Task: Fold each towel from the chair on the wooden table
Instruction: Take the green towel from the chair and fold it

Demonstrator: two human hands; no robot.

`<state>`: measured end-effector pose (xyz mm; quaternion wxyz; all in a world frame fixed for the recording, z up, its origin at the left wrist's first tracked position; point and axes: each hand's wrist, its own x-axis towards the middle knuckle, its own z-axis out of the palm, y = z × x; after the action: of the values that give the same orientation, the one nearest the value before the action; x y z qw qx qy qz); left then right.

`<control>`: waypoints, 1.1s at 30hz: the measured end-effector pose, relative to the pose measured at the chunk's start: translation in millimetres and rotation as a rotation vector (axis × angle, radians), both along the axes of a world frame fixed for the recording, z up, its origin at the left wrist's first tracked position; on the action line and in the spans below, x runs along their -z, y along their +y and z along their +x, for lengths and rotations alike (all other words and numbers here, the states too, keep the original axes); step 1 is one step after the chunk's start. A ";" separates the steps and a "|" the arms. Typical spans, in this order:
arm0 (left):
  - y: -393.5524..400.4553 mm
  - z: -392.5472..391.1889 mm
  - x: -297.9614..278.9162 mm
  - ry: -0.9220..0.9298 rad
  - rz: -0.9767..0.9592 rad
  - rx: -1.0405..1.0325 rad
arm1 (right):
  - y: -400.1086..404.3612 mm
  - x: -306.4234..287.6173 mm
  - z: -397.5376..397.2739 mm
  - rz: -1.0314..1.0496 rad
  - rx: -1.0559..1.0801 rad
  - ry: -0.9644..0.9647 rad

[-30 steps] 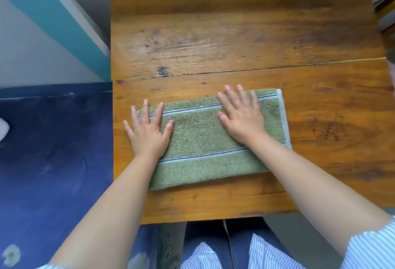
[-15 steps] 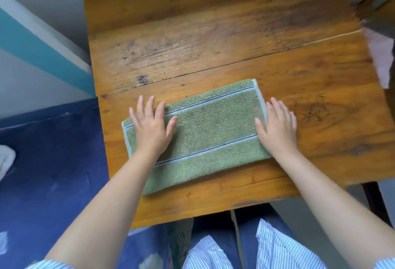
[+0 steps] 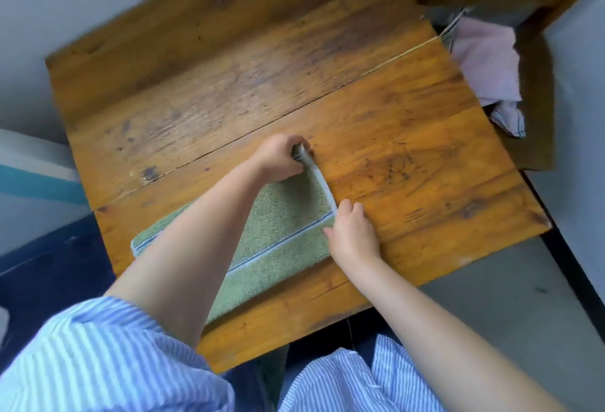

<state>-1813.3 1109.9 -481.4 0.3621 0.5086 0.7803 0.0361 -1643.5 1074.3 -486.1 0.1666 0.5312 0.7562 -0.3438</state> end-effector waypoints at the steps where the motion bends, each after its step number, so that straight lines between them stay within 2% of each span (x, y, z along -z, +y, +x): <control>1: 4.1 -1.4 -2.9 -0.016 -0.018 0.012 | 2.7 0.5 0.7 -0.019 0.023 0.015; 5: 16.6 -6.1 -14.1 -0.024 -0.050 0.070 | 18.5 1.2 8.1 -0.075 0.039 0.028; 10: 37.7 3.3 -22.9 0.048 0.014 0.135 | 66.0 -2.4 18.1 -0.143 0.043 -0.002; 14: 63.2 6.0 -28.4 0.165 0.089 0.091 | 121.1 -9.8 21.5 -0.041 -0.018 0.007; 17: 84.5 5.6 -34.8 0.236 0.126 0.012 | 166.6 -20.5 18.4 0.060 -0.150 -0.002; 22: 97.8 1.8 -40.5 0.351 0.145 0.040 | 215.8 -38.6 8.4 0.243 -0.357 0.069; 25: 91.6 -5.7 -44.2 0.426 0.184 0.058 | 223.8 -53.7 -0.4 0.307 -0.436 0.084; 30: 59.7 -18.5 -54.6 0.395 0.332 -0.045 | 203.1 -69.9 -6.1 0.550 -0.499 0.214; 33: 25.2 -21.3 -60.9 0.348 0.376 0.042 | 178.9 -76.2 4.8 0.540 -0.583 0.286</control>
<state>-1834.6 1135.1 -420.5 0.1221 0.5816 0.7998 0.0848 -1638.7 1253.2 -409.9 0.0050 0.2664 0.9533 -0.1421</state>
